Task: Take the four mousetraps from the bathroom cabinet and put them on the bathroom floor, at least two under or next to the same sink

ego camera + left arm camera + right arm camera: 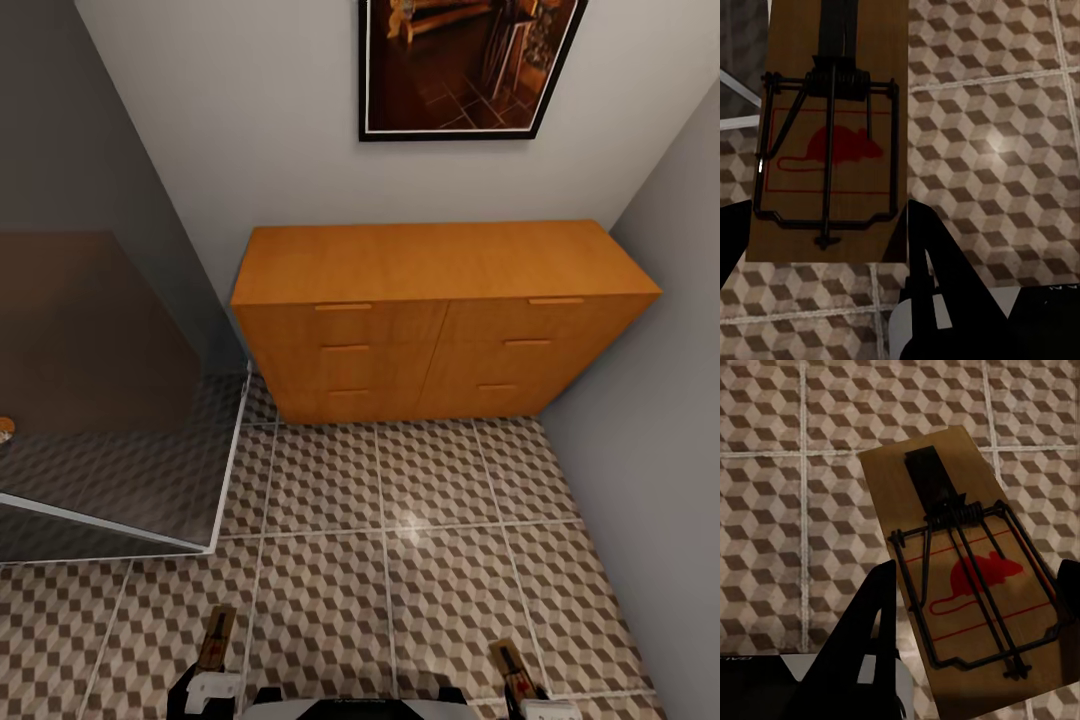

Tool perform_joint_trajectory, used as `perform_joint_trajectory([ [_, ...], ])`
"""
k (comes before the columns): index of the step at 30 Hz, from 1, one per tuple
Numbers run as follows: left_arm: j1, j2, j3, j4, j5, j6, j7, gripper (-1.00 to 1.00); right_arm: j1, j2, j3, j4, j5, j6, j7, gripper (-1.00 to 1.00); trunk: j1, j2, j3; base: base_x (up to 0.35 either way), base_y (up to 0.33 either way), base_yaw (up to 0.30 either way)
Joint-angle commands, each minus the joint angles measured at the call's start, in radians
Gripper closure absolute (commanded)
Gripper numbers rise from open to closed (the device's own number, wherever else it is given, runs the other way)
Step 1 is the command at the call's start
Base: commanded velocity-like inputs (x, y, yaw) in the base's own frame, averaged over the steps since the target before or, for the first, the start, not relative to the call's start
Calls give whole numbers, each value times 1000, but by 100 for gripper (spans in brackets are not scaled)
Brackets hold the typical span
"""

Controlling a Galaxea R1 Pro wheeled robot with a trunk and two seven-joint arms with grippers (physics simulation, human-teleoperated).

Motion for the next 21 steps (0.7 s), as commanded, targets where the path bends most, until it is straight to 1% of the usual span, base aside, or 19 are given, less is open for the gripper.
perform_joint_trajectory([
  [1,-1,-1,-9,3,0,-4,6,100,0,-1,9,0,-6,-9,-9,100,1,-1,0,0,0,0],
  [12,-1,-5,-9,3,0,-2,6,100,0,-1,9,1,-7,-15,-13,100,1,-1,17,0,0,0],
  [14,-1,-5,-9,3,0,17,6,100,0,-1,9,1,-7,-15,-13,100,1,-1,20,0,0,0],
  [17,-1,-6,-9,3,0,69,5,100,0,-1,9,1,-7,-15,-13,100,1,-1,25,0,0,0],
  [21,-1,-7,-8,3,0,91,5,100,0,-1,9,1,-7,-15,-13,100,1,-1,31,0,0,0],
])
